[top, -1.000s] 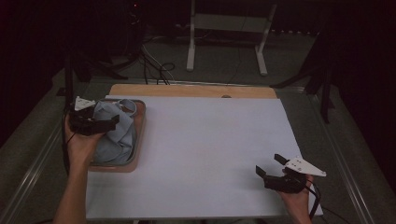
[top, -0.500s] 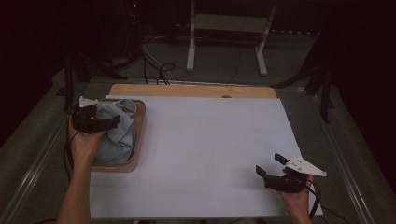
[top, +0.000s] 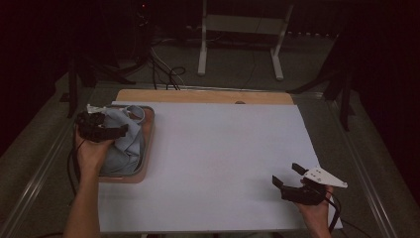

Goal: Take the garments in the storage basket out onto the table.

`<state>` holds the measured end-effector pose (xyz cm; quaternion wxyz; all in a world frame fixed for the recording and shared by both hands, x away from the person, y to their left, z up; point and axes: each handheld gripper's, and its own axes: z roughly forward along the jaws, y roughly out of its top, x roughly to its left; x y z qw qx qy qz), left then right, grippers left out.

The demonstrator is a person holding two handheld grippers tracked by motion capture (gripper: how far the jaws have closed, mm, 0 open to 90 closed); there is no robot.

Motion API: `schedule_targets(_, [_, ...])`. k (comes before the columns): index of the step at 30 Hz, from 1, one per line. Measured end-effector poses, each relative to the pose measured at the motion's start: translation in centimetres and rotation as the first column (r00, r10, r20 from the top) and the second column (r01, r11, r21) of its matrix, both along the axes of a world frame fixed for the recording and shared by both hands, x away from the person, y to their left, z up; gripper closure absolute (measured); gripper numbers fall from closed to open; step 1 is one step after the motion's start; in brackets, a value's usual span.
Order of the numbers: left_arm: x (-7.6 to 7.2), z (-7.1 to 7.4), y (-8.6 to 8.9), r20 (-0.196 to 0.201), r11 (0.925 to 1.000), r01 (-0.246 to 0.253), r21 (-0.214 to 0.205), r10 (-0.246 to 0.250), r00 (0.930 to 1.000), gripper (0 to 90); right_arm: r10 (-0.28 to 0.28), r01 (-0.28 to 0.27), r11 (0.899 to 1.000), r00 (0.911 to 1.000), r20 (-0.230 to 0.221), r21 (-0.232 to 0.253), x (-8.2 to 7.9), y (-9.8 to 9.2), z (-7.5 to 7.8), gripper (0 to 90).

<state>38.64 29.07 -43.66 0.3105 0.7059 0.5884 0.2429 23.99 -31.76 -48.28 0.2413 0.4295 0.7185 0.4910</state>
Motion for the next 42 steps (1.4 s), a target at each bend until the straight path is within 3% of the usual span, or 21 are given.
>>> schedule_targets(9, [0.4, -0.9, -0.3, -0.031, 0.9999, 0.006, -0.014, -0.006, 0.9995, 0.3, 0.002, -0.002, 1.000, 1.0000, 0.000, -0.002, 0.0, 0.0, 0.0, 8.4])
schedule_targets(25, [1.0, -1.9, -0.9, -0.078, 0.9999, 0.016, 0.004, -0.015, 0.9968, 0.3, 0.001, -0.001, 1.000, 1.0000, -0.001, 0.000, 0.0, 0.0, 0.0, 8.4])
schedule_targets(38, [1.9, -3.0, -1.3, -0.167, 0.9993, 0.032, 0.021, -0.028, 0.9856, 0.3, 0.001, -0.001, 1.000, 1.0000, -0.003, 0.002, 0.1, 0.0, -0.1, 8.4])
schedule_targets(42, [2.2, -3.5, -1.4, -0.216, 0.9987, 0.046, 0.023, -0.040, 0.9756, 2.8, 0.003, -0.003, 1.000, 1.0000, -0.001, 0.001, 0.1, 0.1, -0.1, 8.4])
